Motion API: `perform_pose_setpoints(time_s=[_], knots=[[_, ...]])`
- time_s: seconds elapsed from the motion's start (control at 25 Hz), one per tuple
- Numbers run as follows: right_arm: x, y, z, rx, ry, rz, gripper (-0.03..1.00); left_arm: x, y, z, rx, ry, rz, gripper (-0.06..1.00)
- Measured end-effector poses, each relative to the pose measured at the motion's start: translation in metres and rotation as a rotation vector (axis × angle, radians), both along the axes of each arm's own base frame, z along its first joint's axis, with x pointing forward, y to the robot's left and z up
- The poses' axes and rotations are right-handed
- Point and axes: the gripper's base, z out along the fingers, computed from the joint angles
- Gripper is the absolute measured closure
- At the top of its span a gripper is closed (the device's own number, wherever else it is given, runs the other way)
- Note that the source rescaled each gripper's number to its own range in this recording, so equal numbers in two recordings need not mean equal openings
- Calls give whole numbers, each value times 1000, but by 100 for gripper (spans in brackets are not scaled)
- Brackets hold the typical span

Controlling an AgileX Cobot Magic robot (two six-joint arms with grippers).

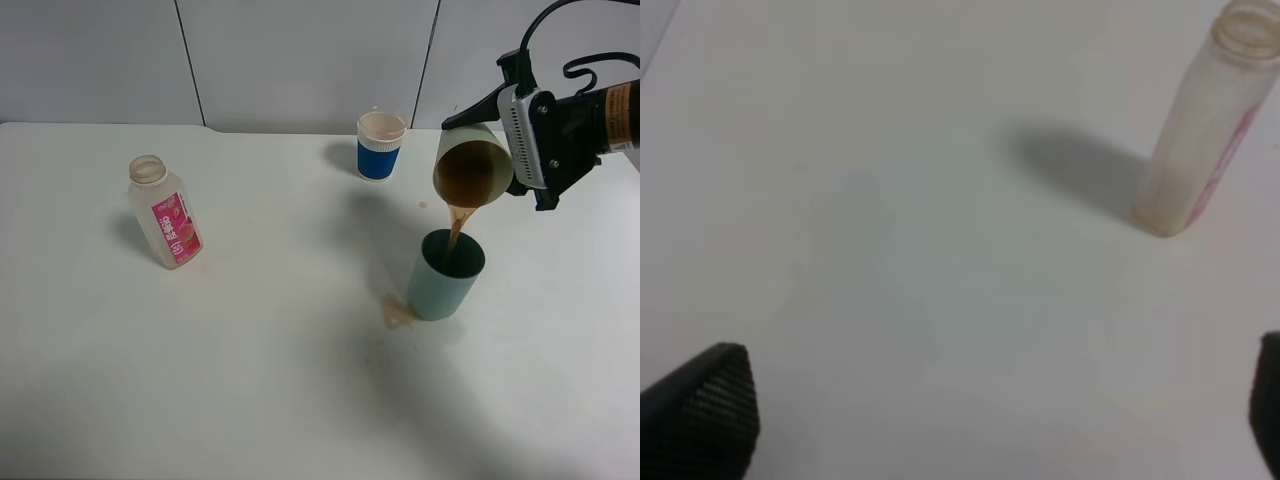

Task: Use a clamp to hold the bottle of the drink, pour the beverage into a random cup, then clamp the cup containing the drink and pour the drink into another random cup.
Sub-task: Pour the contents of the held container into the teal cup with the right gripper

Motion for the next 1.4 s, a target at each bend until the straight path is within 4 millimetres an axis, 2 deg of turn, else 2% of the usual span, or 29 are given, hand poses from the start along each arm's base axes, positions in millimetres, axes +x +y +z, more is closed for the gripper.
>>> perform_pose_setpoints(time_s=[0.76, 1.4], knots=[[1, -1, -1, -84, -108, 66, 97, 0, 0, 0, 0, 0, 0, -6], [1, 8, -1, -194, -248, 187, 97, 0, 0, 0, 0, 0, 0, -6]])
